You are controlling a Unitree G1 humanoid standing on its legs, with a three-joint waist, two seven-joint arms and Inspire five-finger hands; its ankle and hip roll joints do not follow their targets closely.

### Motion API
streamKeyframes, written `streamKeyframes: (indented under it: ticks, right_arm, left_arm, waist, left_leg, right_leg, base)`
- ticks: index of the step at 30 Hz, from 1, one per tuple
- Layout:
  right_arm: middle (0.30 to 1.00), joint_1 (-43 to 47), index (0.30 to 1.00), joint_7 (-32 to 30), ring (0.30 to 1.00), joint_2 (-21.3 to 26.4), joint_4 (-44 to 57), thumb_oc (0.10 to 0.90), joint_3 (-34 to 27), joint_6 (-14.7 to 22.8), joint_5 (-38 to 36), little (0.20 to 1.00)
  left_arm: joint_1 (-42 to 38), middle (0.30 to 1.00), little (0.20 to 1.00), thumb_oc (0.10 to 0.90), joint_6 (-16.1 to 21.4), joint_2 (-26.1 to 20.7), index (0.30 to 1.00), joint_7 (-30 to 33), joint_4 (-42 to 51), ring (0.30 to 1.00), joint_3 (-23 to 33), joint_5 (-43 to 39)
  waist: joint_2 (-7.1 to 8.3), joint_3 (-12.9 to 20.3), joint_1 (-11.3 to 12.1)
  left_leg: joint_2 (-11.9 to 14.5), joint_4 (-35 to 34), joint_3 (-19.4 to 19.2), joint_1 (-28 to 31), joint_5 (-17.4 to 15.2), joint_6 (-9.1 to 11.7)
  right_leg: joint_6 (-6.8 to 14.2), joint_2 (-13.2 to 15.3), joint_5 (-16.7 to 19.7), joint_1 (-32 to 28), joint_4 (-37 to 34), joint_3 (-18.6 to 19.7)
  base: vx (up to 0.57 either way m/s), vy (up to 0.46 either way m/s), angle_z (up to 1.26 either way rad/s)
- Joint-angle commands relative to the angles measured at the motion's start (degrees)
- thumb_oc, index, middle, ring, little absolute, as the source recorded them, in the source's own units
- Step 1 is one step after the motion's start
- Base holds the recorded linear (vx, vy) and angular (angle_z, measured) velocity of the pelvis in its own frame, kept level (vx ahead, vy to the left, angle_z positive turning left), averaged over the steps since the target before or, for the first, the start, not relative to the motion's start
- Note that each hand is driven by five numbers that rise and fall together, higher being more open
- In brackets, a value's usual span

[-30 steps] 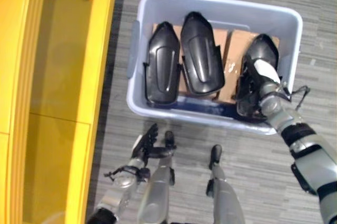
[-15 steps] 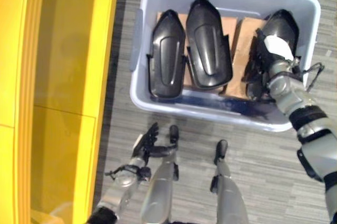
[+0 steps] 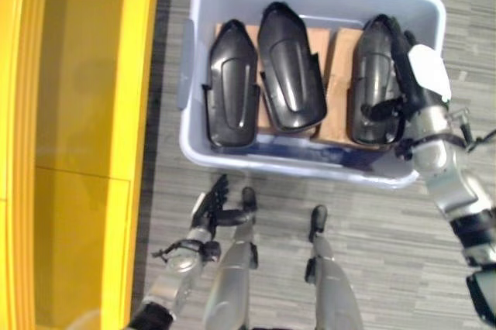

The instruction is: Move parts from the plastic box to the shelf.

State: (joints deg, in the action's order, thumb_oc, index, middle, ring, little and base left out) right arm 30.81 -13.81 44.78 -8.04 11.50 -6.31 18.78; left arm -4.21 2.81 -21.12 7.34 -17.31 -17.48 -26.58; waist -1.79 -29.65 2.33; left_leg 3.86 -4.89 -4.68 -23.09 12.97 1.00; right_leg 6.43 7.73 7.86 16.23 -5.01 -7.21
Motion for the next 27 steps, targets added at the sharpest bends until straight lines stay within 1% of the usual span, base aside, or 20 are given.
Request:
streamKeyframes:
  ticks: [1, 2, 3, 4, 6, 9, 14, 20, 27]
  right_arm:
    - [1.000, 2.9, 1.000, -3.7, 1.000, 3.6, 3.4, 0.900, -3.8, 1.5, 8.3, 1.000]
    - [1.000, 1.2, 1.000, -3.5, 1.000, 3.6, 5.1, 0.900, -4.8, 1.5, 10.3, 1.000]
    - [1.000, 0.7, 1.000, -3.3, 1.000, 3.5, 5.4, 0.900, -5.2, 1.4, 10.5, 1.000]
    - [1.000, -2.1, 1.000, -3.1, 1.000, 2.8, 8.0, 0.900, -6.6, 1.7, 12.4, 1.000]
    - [1.000, -5.2, 1.000, -2.6, 1.000, 2.0, 10.5, 0.900, -8.2, 1.9, 13.7, 1.000]
    - [1.000, -8.9, 1.000, -1.7, 1.000, 0.7, 12.9, 0.900, -9.3, 2.5, 14.1, 1.000]
    - [1.000, -12.0, 1.000, -0.4, 1.000, -0.7, 15.1, 0.900, -9.0, 3.4, 14.4, 1.000]
    - [1.000, -12.4, 1.000, 0.1, 1.000, -0.5, 15.4, 0.900, -7.4, 3.7, 16.9, 1.000]
    - [1.000, -8.5, 1.000, -1.7, 1.000, 1.1, 13.2, 0.900, -4.9, 2.2, 24.6, 1.000]
  left_arm:
    - [3.0, 1.000, 1.000, 0.900, 1.5, 0.8, 1.000, 0.0, 2.8, 1.000, 0.5, 1.5]
    - [3.2, 1.000, 1.000, 0.900, 1.4, 0.7, 1.000, -0.1, 3.2, 1.000, 0.8, 1.8]
    - [3.3, 1.000, 1.000, 0.900, 1.4, 0.6, 1.000, -0.1, 3.2, 1.000, 0.7, 1.8]
    - [3.7, 1.000, 1.000, 0.900, 1.3, 0.7, 1.000, -0.3, 3.6, 1.000, 1.2, 2.2]
    - [3.9, 1.000, 1.000, 0.900, 1.0, 0.6, 1.000, -0.5, 3.7, 1.000, 1.4, 2.8]
    - [4.3, 1.000, 1.000, 0.900, 1.1, 0.4, 1.000, -0.5, 3.6, 1.000, 1.7, 3.3]
    - [4.8, 1.000, 1.000, 0.900, 1.1, 0.4, 1.000, -0.4, 3.5, 1.000, 1.9, 3.4]
    - [4.8, 1.000, 1.000, 0.900, 1.3, 0.4, 1.000, -0.4, 3.8, 1.000, 1.8, 3.3]
    - [4.4, 1.000, 1.000, 0.900, 1.7, 0.2, 1.000, 0.1, 4.1, 1.000, 1.5, 3.8]
  waist:
    - [1.64, 4.3, -0.2]
    - [1.66, 4.4, -0.2]
    - [1.68, 4.4, -0.1]
    - [1.68, 4.3, -0.4]
    - [1.81, 4.5, -0.6]
    - [1.99, 4.7, -0.9]
    - [2.37, 4.7, -1.2]
    - [2.41, 4.5, -1.2]
    - [1.75, 4.4, -0.9]
  left_leg:
    - [4.7, -0.1, 2.5, 5.0, -4.3, 4.5]
    - [4.6, -0.1, 2.4, 5.1, -4.4, 4.5]
    - [4.6, -0.1, 2.4, 5.2, -4.4, 4.5]
    - [4.6, -0.1, 2.3, 5.4, -4.4, 4.4]
    - [4.6, -0.1, 2.3, 5.4, -4.5, 4.4]
    - [4.5, -0.1, 2.3, 5.5, -4.6, 4.4]
    - [4.6, -0.1, 2.1, 5.6, -4.7, 4.4]
    - [4.6, -0.1, 2.0, 5.7, -4.8, 4.4]
    - [4.4, -0.1, 2.1, 5.3, -4.7, 4.5]
  right_leg:
    - [0.4, 1.9, -1.6, 1.4, 5.2, 0.8]
    - [0.5, 1.8, -1.6, 1.3, 5.1, 0.9]
    - [0.5, 1.8, -1.6, 1.2, 5.1, 0.9]
    - [0.5, 1.8, -1.6, 1.1, 5.0, 1.0]
    - [0.5, 1.9, -1.7, 1.0, 4.9, 1.0]
    - [0.5, 1.8, -1.7, 0.8, 4.5, 1.1]
    - [0.7, 1.7, -1.3, 0.6, 4.0, 1.3]
    - [0.7, 1.6, -1.3, 0.6, 3.9, 1.3]
    - [0.8, 1.9, -1.1, 0.9, 3.9, 1.2]
  base:
    - [0.00, 0.000, 0.00]
    - [0.00, 0.000, 0.00]
    - [0.01, 0.009, -0.03]
    - [0.01, 0.006, -0.03]
    - [0.01, 0.002, -0.07]
    - [0.00, -0.001, -0.07]
    - [0.00, 0.000, 0.00]
    - [0.00, 0.000, 0.00]
    - [0.00, 0.000, 0.00]
